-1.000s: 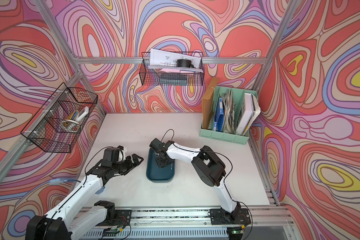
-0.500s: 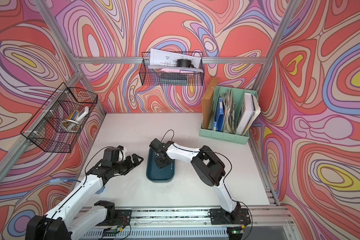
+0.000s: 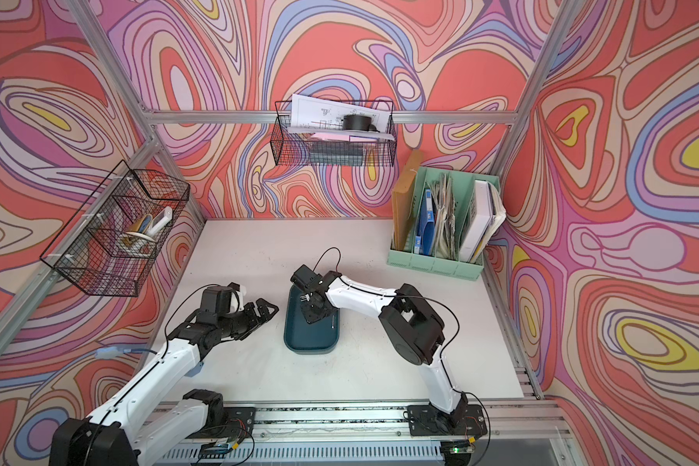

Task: Take out the screws from the storage box
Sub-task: Pick up the screw from the storage box, then place the screw at the center of the board.

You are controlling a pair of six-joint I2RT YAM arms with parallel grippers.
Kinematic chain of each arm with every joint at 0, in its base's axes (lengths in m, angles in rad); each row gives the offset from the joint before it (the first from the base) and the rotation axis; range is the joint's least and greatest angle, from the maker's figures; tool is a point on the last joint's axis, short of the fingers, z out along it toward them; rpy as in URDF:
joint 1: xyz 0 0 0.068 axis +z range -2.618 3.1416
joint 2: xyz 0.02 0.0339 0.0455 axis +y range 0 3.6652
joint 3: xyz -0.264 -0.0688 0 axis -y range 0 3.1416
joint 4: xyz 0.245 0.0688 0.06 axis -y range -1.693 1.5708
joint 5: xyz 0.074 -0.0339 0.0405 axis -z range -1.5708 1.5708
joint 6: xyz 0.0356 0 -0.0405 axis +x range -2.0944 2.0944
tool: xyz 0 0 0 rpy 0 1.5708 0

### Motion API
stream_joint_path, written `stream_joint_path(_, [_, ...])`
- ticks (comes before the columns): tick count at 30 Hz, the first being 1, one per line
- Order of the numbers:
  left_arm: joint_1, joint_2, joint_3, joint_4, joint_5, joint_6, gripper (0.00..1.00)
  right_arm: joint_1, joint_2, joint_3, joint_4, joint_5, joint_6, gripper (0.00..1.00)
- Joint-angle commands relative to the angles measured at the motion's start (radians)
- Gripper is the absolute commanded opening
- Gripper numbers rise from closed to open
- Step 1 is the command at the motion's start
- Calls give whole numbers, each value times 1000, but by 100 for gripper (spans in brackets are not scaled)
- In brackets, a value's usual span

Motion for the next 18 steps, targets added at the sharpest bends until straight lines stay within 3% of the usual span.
stream_joint_path(1, [-8, -4, 3, 8, 4, 6, 88, -2, -138, -17, -6, 73, 8, 5])
stream_joint_path(5, [-10, 10, 11, 26, 29, 9, 88, -56, -246, -42, -64, 136, 17, 5])
stream_joint_path(10, [-17, 14, 17, 35, 31, 13, 88, -220, -379, -155, -114, 161, 27, 5])
stream_joint_path(18, [-31, 14, 22, 46, 26, 10, 88, -385, -400, -325, -90, 149, 22, 5])
